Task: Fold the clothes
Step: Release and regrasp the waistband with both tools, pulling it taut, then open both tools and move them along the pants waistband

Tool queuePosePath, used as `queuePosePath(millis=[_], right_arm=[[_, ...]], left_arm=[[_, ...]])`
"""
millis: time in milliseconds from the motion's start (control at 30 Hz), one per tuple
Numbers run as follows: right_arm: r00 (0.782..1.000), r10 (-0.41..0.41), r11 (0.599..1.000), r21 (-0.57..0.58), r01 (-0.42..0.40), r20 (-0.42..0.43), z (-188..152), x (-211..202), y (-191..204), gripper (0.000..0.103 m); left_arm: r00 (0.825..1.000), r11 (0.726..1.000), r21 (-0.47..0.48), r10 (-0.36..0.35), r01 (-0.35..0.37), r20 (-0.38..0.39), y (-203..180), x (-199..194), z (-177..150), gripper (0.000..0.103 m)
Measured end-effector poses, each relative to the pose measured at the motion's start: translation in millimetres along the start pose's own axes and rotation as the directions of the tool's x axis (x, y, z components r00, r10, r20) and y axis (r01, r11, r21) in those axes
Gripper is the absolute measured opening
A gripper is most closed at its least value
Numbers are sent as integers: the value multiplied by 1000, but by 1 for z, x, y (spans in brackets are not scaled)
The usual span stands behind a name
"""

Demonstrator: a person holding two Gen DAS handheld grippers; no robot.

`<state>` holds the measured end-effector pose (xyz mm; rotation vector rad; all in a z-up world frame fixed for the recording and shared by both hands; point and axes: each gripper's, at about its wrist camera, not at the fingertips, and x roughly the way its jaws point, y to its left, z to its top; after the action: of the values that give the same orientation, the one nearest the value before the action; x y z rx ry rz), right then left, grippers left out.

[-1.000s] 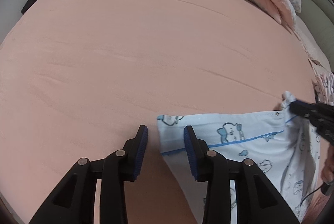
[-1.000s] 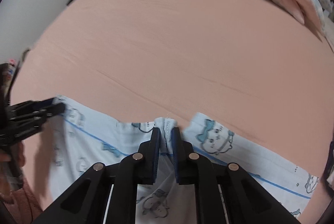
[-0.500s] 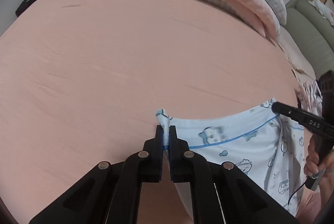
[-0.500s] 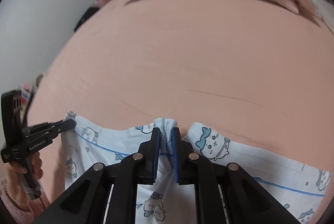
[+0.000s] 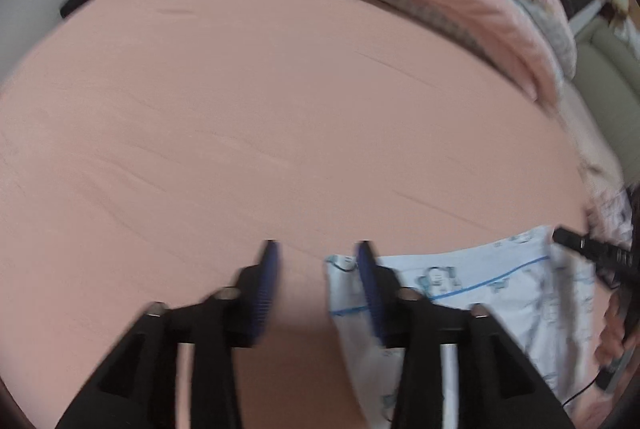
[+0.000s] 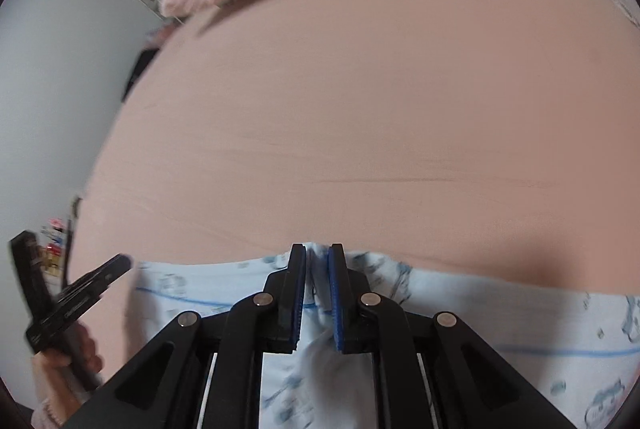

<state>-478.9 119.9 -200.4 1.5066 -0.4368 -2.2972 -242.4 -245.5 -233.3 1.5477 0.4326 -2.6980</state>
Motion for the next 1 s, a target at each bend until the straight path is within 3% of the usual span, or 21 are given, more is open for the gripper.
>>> queuePosePath(millis=[67, 167, 267, 400, 467, 533, 600, 667, 700, 767, 833, 933, 1000], right_arm=[[1000, 6, 1000, -21, -6, -1, -15, -23, 12, 10], [1000, -20, 997, -73, 19, -14, -49, -55, 31, 10], [1000, -16, 998, -59, 15, -16, -80, -83, 32, 10], [991, -116, 990, -86, 110, -61, -137, -100, 21, 10], [982, -168, 981, -111, 158, -86, -167, -108, 11, 10], [979, -177, 981, -92, 169, -100, -189, -116, -3, 10], [979, -172, 985, -50, 167, -110, -206, -122, -20, 10], [973, -201, 980, -24, 199, -112, -221, -127, -37, 10], [971, -211, 977, -14, 211, -108, -226, -131, -44, 10], [975, -204, 978, 15, 206, -93, -229, -143, -56, 10], [980, -190, 980, 41, 193, -64, -226, -161, -70, 10], [968, -248, 967, 50, 249, -18, -204, -174, -87, 10], [956, -294, 954, 50, 294, -4, -179, -168, -99, 11]], left_arm=[[999, 999, -10, -52, 52, -10, -36, 19, 9, 46], [997, 990, 115, -76, 79, -27, -87, 21, -5, 46], [991, 976, 180, -110, 122, -71, -119, 18, -7, 46], [973, 951, 230, -172, 205, -154, -162, 4, -42, 46], [969, 945, 235, -193, 226, -157, -165, -15, -60, 46], [966, 941, 247, -194, 232, -169, -214, 7, -56, 46], [962, 930, 271, -204, 247, -179, -225, -3, -87, 45], [955, 925, 268, -221, 270, -200, -208, -38, -99, 45], [955, 926, 263, -224, 270, -193, -216, -34, -97, 45], [962, 931, 264, -211, 253, -175, -246, -12, -62, 43], [968, 932, 276, -197, 235, -159, -236, -23, -56, 32], [976, 923, 324, -175, 208, -128, -232, -38, -42, 29], [976, 916, 345, -167, 205, -137, -248, -24, -27, 29]])
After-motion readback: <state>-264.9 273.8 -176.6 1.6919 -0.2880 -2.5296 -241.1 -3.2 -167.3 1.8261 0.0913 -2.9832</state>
